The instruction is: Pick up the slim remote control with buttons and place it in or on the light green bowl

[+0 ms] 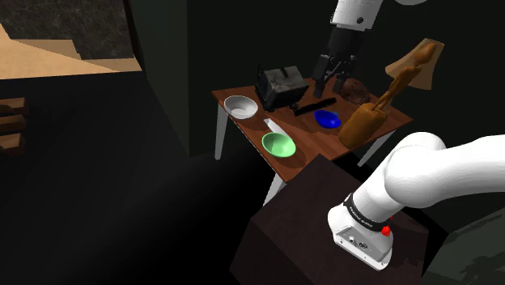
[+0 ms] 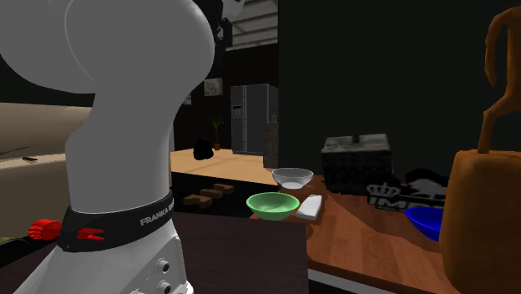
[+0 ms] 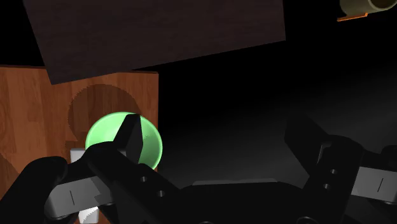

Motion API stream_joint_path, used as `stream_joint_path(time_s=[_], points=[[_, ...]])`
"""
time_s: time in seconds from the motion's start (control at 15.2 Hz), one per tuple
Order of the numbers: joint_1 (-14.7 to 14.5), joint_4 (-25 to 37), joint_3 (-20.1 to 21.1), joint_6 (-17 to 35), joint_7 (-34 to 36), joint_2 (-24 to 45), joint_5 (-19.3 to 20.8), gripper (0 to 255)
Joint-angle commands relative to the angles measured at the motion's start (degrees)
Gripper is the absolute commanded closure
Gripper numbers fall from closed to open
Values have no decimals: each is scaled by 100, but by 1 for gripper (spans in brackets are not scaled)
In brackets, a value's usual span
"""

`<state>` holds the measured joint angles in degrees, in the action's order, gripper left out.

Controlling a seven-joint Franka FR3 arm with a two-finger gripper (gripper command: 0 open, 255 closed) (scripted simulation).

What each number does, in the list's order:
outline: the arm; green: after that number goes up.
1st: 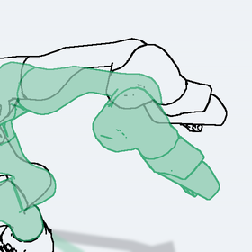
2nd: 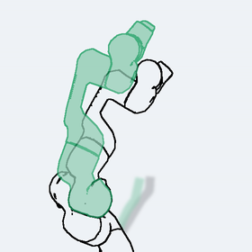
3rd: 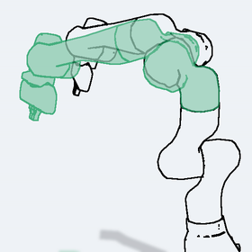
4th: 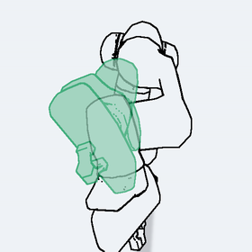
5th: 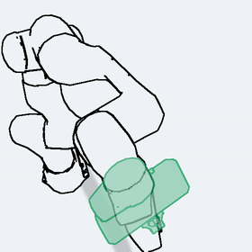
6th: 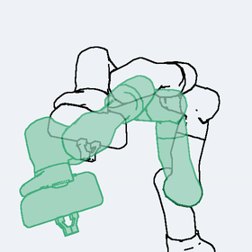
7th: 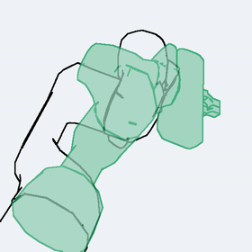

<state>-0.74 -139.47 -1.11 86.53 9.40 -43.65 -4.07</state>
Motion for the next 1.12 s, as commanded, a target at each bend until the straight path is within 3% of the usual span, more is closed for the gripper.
stream_joint_path(time_s=[0.0, 0.53, 1.06], points=[[0, 0, 0, 0, 0, 0, 0, 0], [257, -683, -428, 1603, -514, 778, 413, 0], [475, -841, -885, 3266, -1006, 2116, 663, 0]])
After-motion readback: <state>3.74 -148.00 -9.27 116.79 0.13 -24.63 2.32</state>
